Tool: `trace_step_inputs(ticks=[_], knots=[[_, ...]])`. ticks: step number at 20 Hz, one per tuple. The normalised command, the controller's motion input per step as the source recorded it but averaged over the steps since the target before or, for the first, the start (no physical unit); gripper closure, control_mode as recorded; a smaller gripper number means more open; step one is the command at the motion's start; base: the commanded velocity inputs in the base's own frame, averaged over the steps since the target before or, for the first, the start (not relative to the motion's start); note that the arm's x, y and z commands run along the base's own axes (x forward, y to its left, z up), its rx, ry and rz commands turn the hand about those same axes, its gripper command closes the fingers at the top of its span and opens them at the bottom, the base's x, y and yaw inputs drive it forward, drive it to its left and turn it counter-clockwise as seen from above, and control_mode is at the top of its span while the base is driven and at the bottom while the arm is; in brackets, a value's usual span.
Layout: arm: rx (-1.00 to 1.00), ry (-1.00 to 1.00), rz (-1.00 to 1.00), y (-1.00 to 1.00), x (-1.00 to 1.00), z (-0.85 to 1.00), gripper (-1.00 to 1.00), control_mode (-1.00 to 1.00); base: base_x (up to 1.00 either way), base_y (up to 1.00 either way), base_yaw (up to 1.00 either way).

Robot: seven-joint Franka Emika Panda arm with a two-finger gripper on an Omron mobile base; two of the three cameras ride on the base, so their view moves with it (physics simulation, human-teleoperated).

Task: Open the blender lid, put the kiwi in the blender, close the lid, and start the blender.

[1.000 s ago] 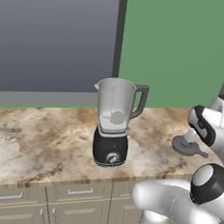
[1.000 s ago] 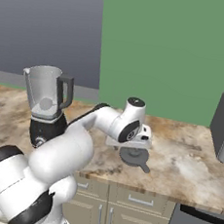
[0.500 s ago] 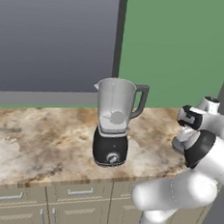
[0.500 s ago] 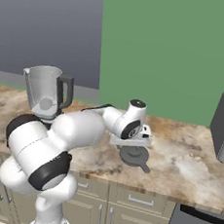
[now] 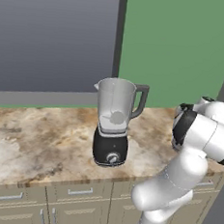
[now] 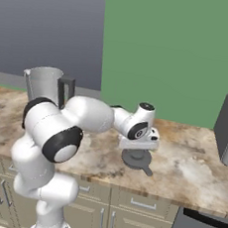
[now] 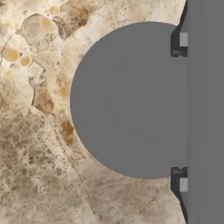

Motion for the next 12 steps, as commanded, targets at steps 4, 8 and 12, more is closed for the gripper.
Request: trace_step_inputs(ticks=[4,8,12], knots=[[0.0,0.07,0.04,-0.01,0.21,-0.44,-1.0,-1.0,0.0,0.0,0.0],[0.0,0.02,0.05,-0.03,0.13,-0.37,-1.0,-1.0,0.0,0.0,0.0],[0.0,0.03,0.08,0.0,0.0,-0.46,-1.0,-1.0,0.0,0.0,0.0]])
